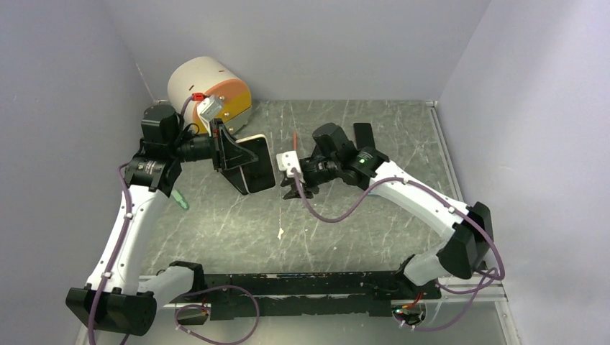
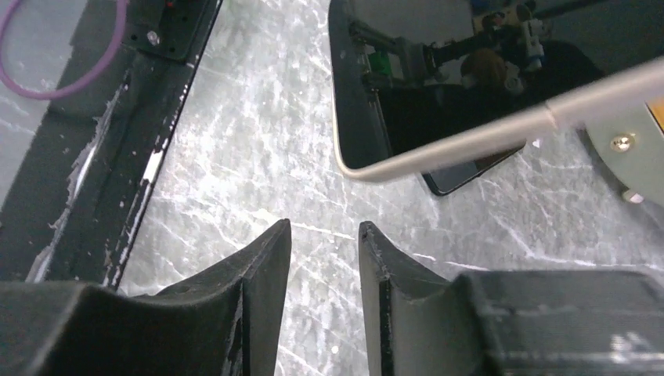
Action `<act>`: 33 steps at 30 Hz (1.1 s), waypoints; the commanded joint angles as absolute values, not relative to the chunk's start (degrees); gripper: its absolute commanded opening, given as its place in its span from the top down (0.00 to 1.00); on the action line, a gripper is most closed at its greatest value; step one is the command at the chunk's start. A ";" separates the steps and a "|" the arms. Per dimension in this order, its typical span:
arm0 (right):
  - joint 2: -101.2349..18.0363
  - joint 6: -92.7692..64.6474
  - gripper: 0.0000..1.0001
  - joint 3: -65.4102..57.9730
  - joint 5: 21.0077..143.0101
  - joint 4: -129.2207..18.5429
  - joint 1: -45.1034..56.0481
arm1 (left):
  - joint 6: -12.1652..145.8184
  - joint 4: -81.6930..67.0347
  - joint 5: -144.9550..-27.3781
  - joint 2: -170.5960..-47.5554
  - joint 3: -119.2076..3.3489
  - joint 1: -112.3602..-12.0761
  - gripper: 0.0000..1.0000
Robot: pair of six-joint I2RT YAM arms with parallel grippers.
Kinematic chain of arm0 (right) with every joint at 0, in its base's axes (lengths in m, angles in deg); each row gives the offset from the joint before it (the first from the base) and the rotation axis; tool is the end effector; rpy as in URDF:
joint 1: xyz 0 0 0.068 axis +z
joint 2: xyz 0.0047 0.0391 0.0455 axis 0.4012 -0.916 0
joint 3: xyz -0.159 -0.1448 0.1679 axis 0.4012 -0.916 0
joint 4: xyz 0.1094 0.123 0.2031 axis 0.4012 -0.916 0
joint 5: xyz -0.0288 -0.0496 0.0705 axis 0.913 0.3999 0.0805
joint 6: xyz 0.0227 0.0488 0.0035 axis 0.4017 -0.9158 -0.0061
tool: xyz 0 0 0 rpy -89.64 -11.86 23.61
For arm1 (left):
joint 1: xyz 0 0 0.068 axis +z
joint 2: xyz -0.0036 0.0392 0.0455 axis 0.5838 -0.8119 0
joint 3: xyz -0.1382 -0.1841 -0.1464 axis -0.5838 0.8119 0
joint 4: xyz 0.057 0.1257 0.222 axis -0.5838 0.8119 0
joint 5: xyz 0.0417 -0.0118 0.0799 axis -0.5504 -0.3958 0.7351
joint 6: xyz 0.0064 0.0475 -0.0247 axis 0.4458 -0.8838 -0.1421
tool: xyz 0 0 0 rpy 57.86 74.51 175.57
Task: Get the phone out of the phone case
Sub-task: Remove the phone case from the phone.
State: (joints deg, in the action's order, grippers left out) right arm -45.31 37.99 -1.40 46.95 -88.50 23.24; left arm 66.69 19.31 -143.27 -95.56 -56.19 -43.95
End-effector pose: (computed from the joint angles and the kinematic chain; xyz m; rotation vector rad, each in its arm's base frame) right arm 0.2028 0.2519 0.3416 -1.8216 1.2169 0.8571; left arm 0.2074 -0.0627 0.4175 0.7652 1.7027 -1.2788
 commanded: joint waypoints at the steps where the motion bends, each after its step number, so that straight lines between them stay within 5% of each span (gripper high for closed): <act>1: -39.29 25.48 0.58 -5.94 39.83 -74.34 21.38 | 64.70 17.17 -142.08 -93.20 -56.17 -43.98 0.97; 9: -38.32 12.07 0.55 -11.01 37.08 -59.10 20.82 | 67.73 13.12 -144.61 -92.74 -54.71 -43.98 0.98; 21: -41.70 9.00 0.64 -8.06 33.48 -57.99 20.82 | 69.45 10.93 -145.56 -91.56 -53.73 -44.24 0.98; 26: -43.02 11.84 0.76 -6.40 33.78 -61.32 20.82 | 71.33 8.49 -146.70 -90.91 -52.92 -44.31 0.98; 30: -44.14 20.20 0.97 -3.96 33.43 -67.18 20.58 | 70.98 9.45 -148.05 -91.06 -53.53 -44.34 0.97; 33: -44.71 28.67 1.00 -1.66 34.29 -74.45 20.60 | 70.89 10.24 -149.66 -91.14 -54.65 -44.37 0.98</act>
